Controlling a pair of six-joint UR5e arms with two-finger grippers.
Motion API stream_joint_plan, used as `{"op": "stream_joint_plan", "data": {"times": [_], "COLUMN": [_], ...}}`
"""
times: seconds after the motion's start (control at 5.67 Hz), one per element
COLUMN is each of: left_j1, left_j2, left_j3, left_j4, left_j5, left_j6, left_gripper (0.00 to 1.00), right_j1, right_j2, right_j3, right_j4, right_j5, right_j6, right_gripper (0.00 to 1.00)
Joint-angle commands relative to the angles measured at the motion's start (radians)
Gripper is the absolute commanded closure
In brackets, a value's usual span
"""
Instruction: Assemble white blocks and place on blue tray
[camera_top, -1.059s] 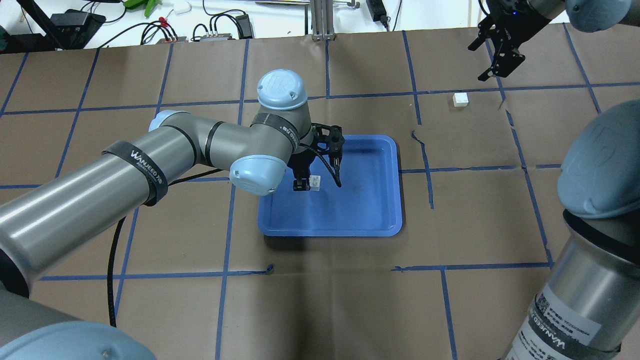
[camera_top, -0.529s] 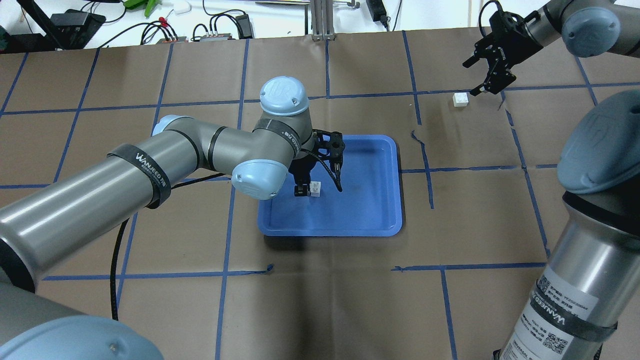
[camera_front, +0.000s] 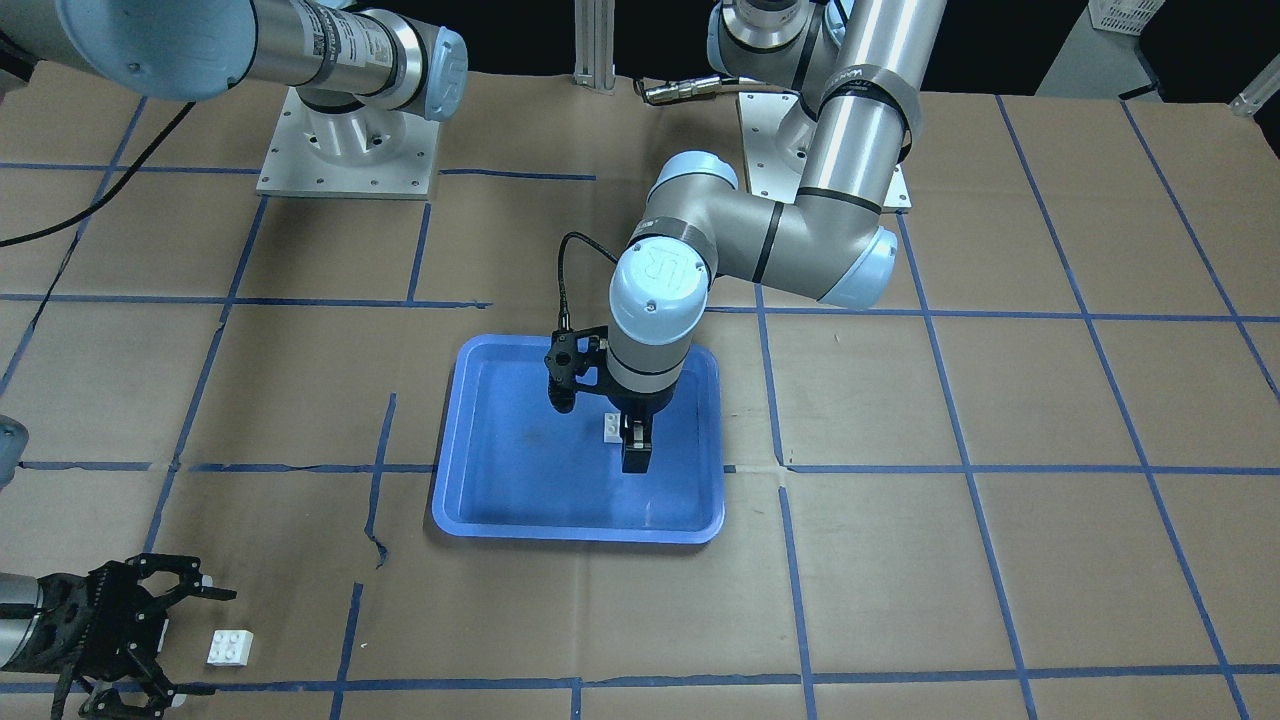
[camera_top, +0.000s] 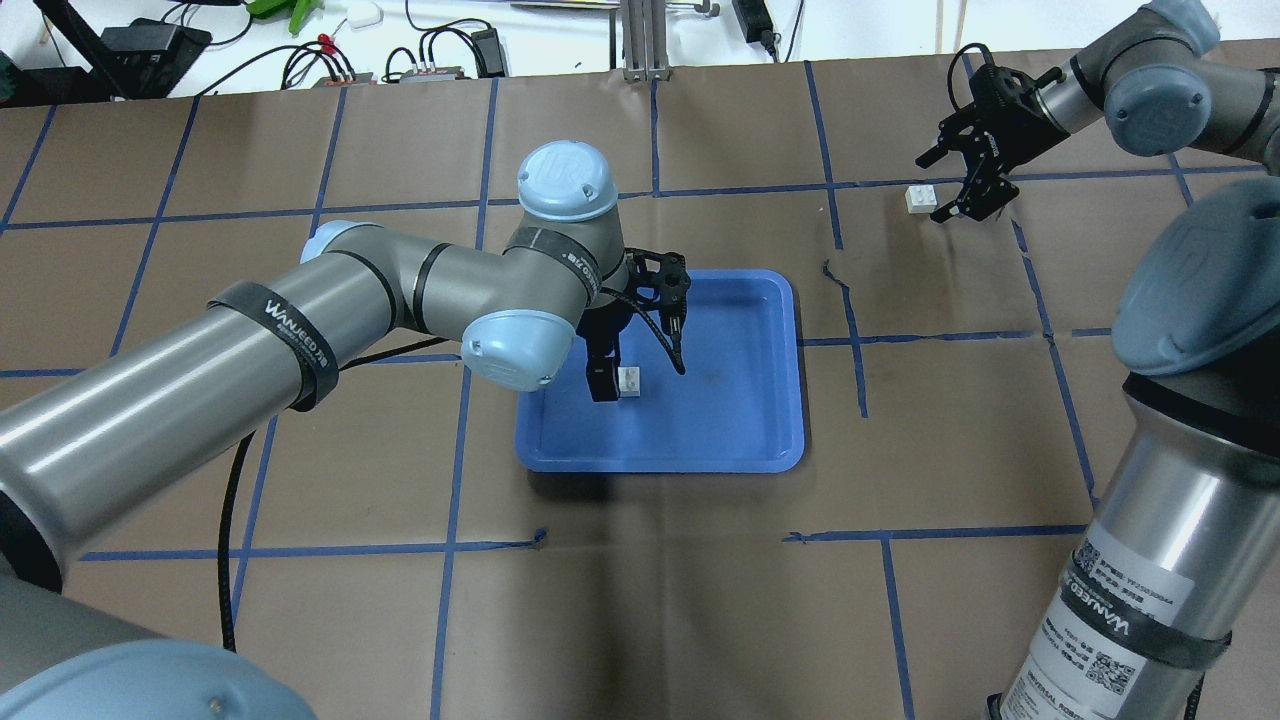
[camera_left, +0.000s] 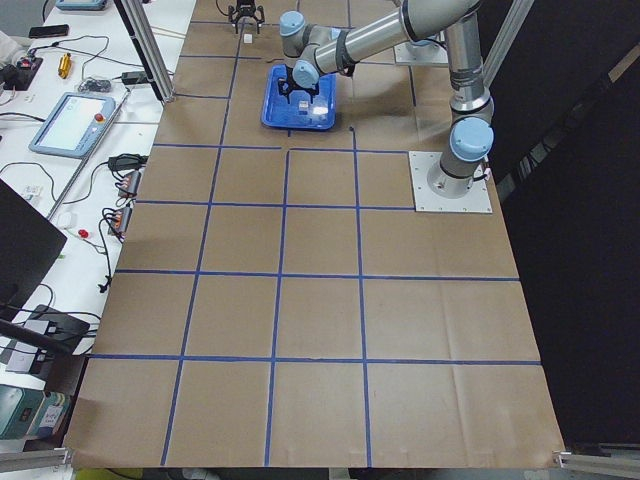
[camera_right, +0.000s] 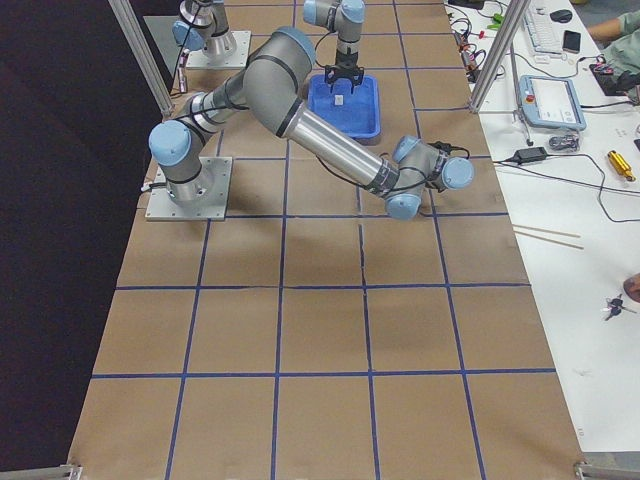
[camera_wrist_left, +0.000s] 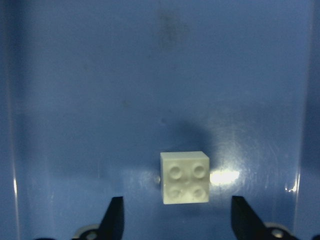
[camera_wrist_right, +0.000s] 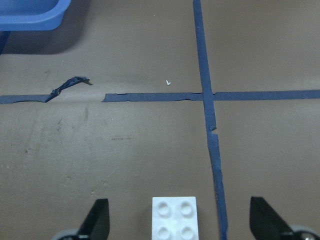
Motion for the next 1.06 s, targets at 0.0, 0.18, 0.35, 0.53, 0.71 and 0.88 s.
{"op": "stream_joint_plan", "data": {"times": [0.0, 0.18, 0.35, 0.53, 0.71, 0.88], "left_j1": [0.008, 0.008, 0.038, 0.077, 0.089, 0.13], "left_j2": [0.075, 0.136, 0.201, 0.283, 0.349, 0.397], "left_j3": [0.011, 0.033, 0.079, 0.09, 0.092, 0.098], "left_j4": [-0.007, -0.087, -0.226, -0.337, -0.417, -0.454], "left_j5": [0.01, 0.013, 0.015, 0.012, 0.015, 0.012], "left_j6": [0.003, -0.001, -0.001, 0.005, -0.001, -0.023], "left_gripper": [0.01, 0.01, 0.01, 0.01, 0.01, 0.01], "right_j1": [-0.004, -0.004, -0.004, -0.004, -0.004, -0.004], "right_j2": [0.001, 0.001, -0.001, -0.002, -0.004, -0.007], "right_j3": [0.013, 0.012, 0.012, 0.01, -0.001, -0.011], "right_j4": [-0.009, -0.011, -0.012, -0.012, -0.012, -0.017], "right_j5": [-0.007, -0.006, -0.007, -0.007, -0.03, -0.047], "right_j6": [-0.001, -0.001, -0.003, -0.003, -0.003, 0.0], "right_gripper": [0.08, 0.32, 0.52, 0.65, 0.78, 0.84]}}
